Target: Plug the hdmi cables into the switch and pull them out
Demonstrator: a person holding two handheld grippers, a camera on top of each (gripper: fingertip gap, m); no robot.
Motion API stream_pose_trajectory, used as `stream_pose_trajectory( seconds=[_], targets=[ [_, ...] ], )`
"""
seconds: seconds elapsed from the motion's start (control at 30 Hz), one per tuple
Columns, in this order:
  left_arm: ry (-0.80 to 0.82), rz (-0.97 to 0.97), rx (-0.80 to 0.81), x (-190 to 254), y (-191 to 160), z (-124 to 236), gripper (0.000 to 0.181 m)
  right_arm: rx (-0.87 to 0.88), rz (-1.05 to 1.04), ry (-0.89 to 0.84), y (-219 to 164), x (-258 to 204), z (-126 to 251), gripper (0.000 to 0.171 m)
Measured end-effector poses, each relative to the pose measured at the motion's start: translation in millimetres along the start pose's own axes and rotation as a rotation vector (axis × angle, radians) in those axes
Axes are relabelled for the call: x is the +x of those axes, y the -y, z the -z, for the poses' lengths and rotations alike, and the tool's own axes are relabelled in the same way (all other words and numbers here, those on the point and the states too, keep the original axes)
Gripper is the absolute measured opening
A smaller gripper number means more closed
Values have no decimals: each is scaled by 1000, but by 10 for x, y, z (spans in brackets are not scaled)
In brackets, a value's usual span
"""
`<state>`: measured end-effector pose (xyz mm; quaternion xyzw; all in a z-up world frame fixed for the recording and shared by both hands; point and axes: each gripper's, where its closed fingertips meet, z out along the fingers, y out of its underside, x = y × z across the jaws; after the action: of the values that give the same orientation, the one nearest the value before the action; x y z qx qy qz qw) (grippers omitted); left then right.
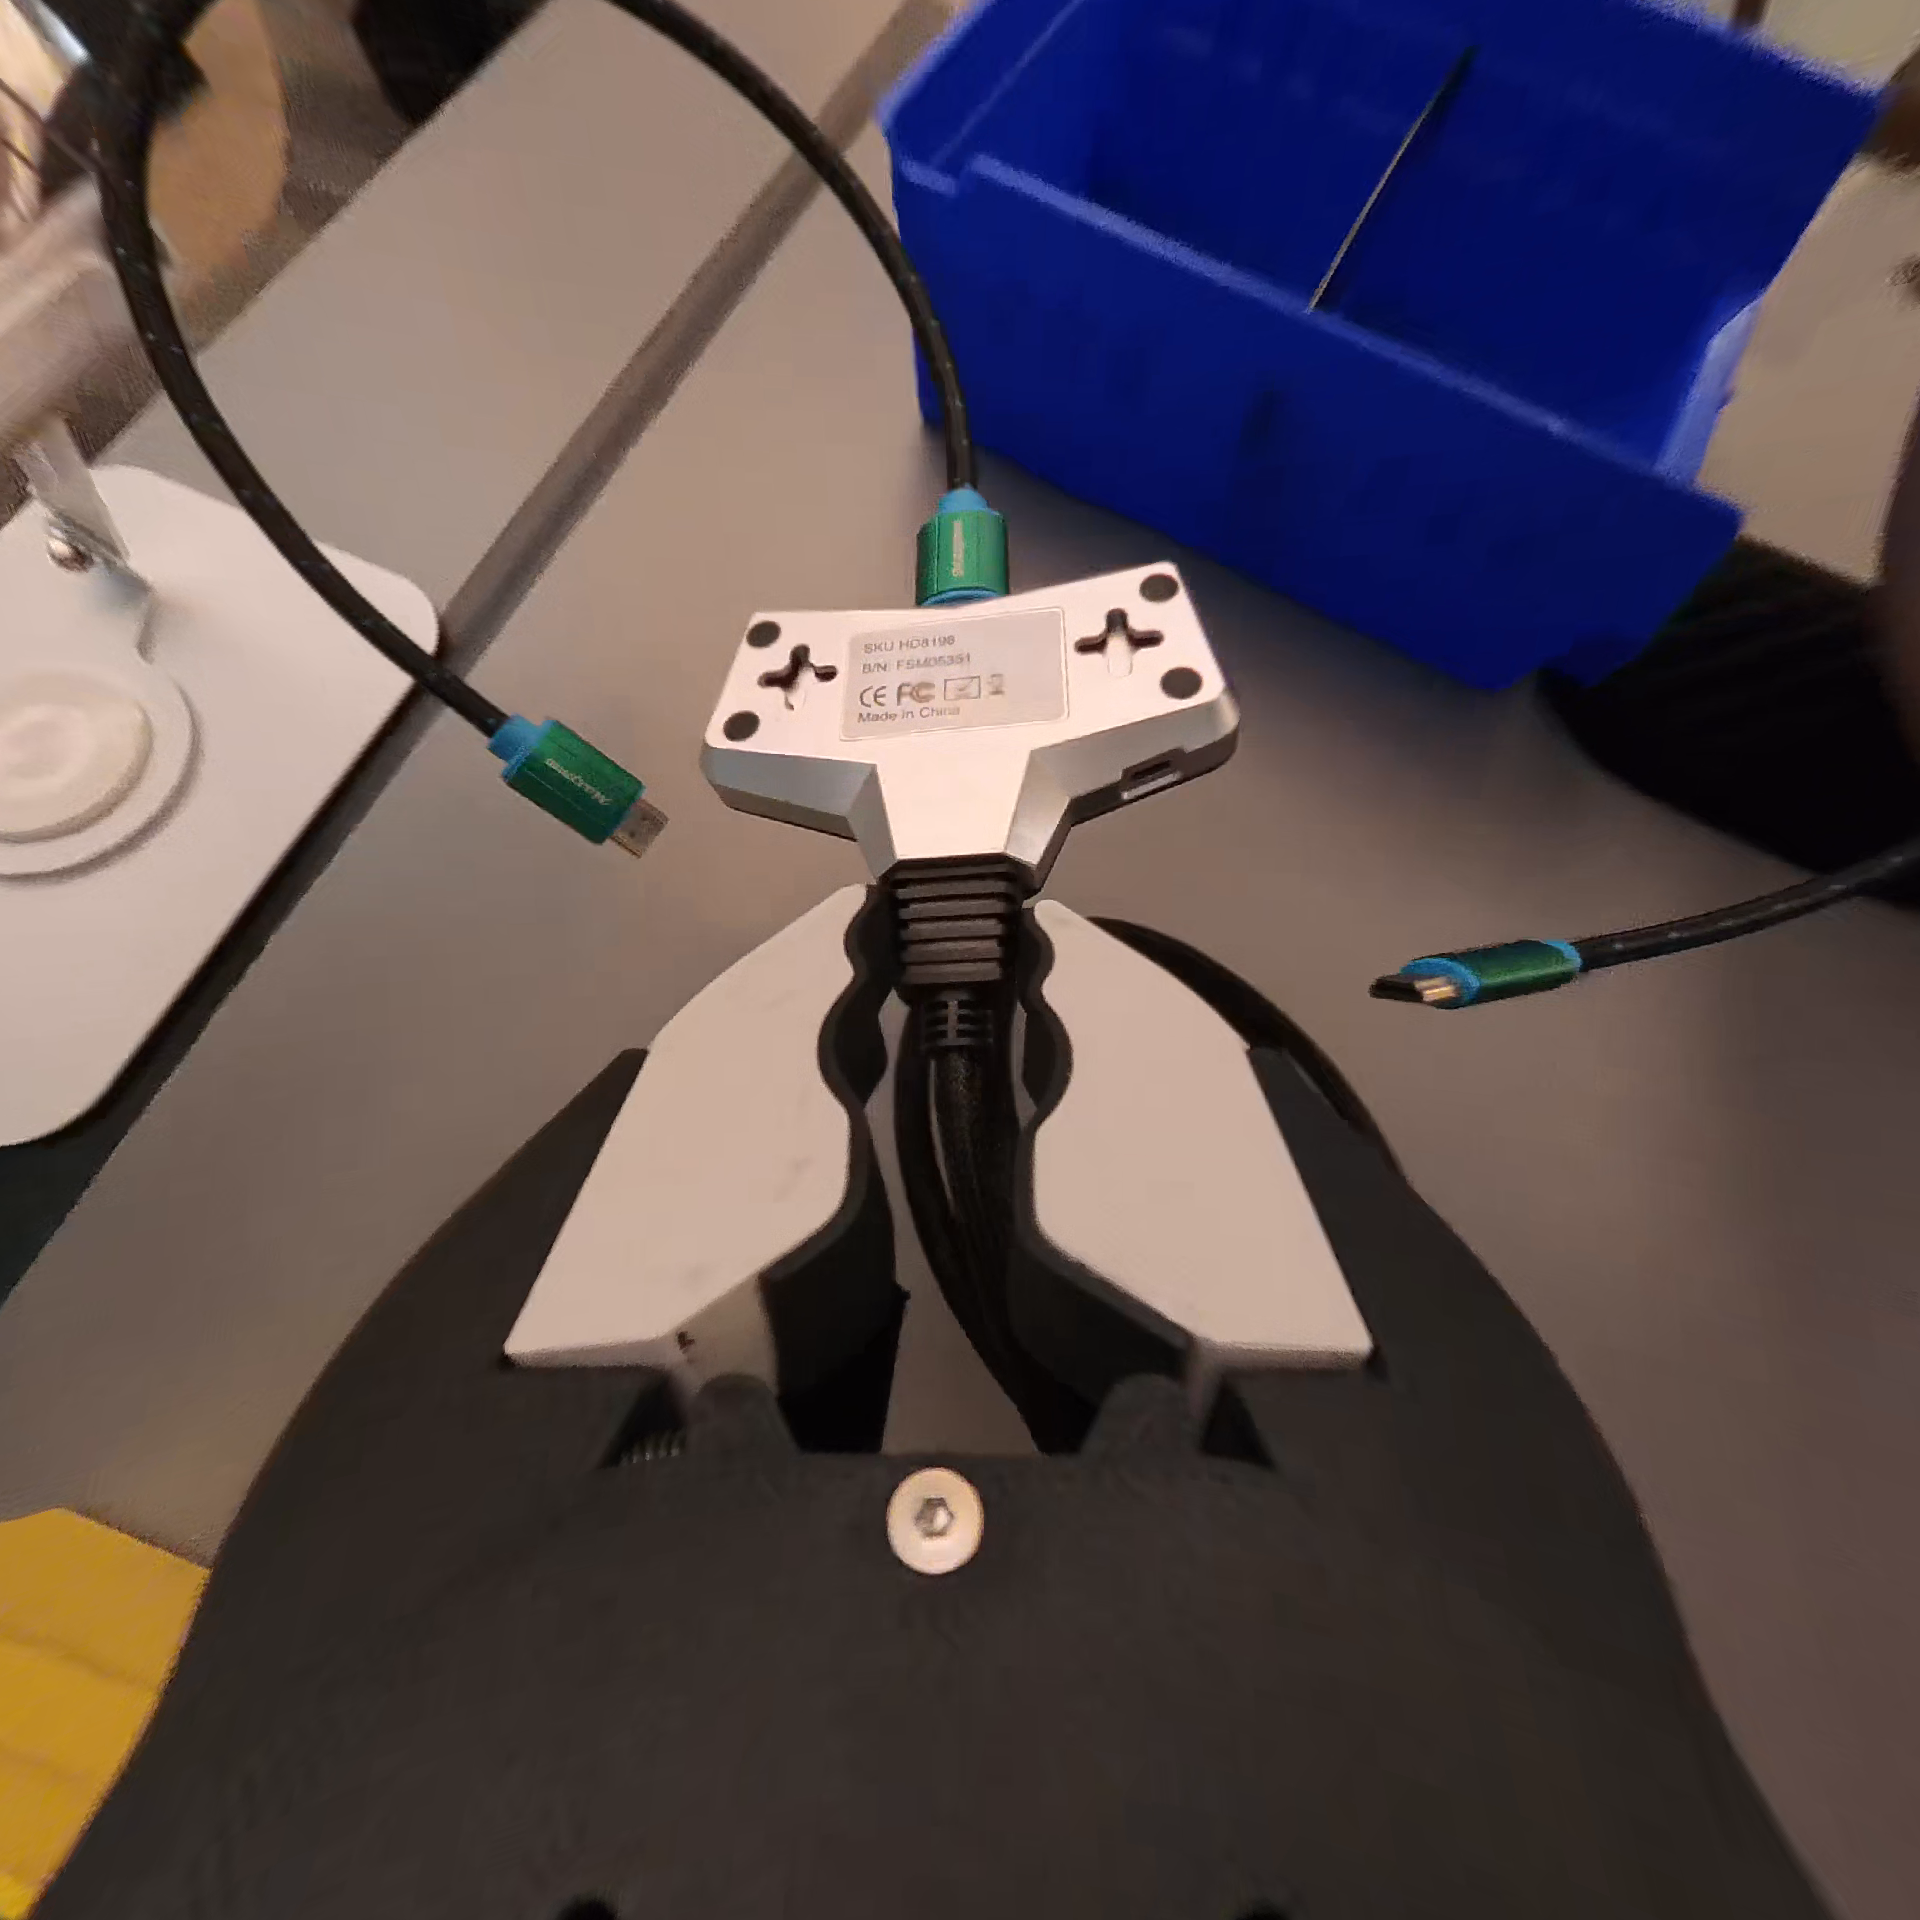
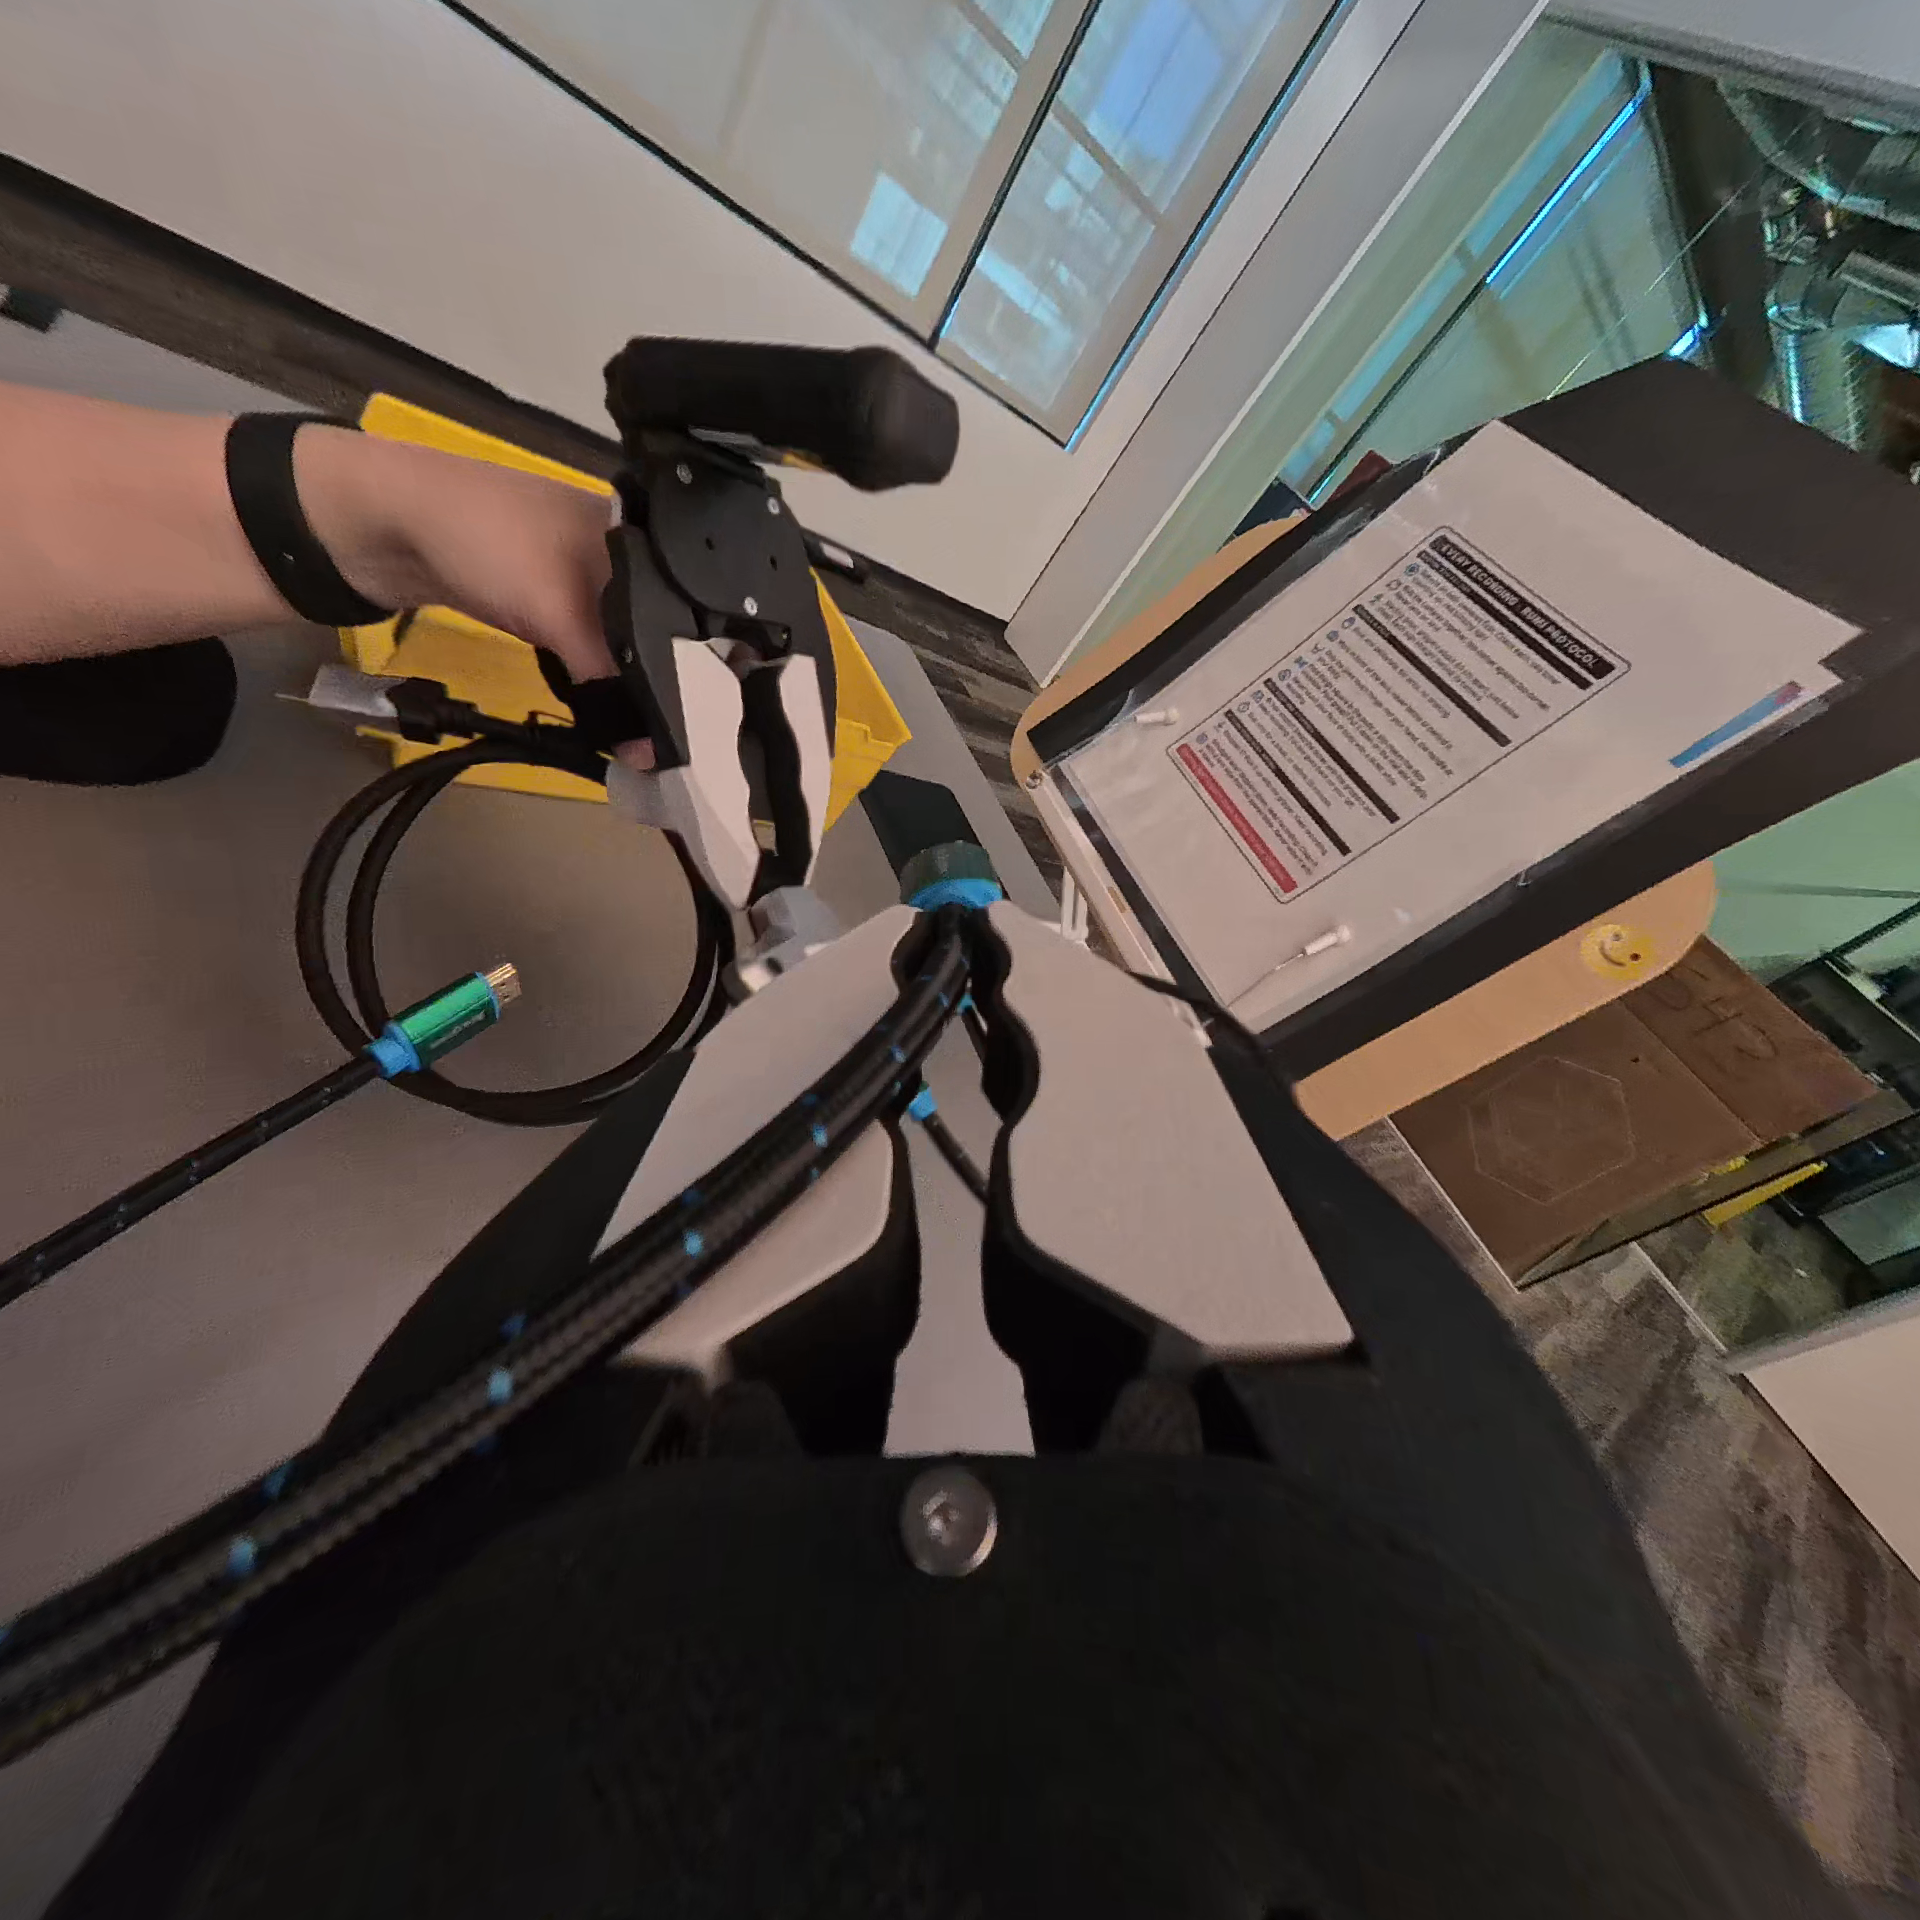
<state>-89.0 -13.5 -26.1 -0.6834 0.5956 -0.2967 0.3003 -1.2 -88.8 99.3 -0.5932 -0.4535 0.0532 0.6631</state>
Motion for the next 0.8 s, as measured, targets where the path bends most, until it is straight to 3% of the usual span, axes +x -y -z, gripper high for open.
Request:
stream_pose_trajectory(
  seconds=[0.23,0.4,0.5,0.67,0.8],
  targets=[
    [-111,86,277,39,347,528,21,72,-90,-3,109,68,116,7],
    [-234,129,473,163,581,908,21,111,-101,-3,196,-25,-102,7],
    [-302,150,528,234,643,998,22,174,-105,98,352,-250,-215,7],
    [-471,145,559,437,688,1046,22,126,-168,353,342,-679,-333,7],
    [-499,55,516,671,715,937,22,42,-310,354,191,-689,-555,7]
  ],
)
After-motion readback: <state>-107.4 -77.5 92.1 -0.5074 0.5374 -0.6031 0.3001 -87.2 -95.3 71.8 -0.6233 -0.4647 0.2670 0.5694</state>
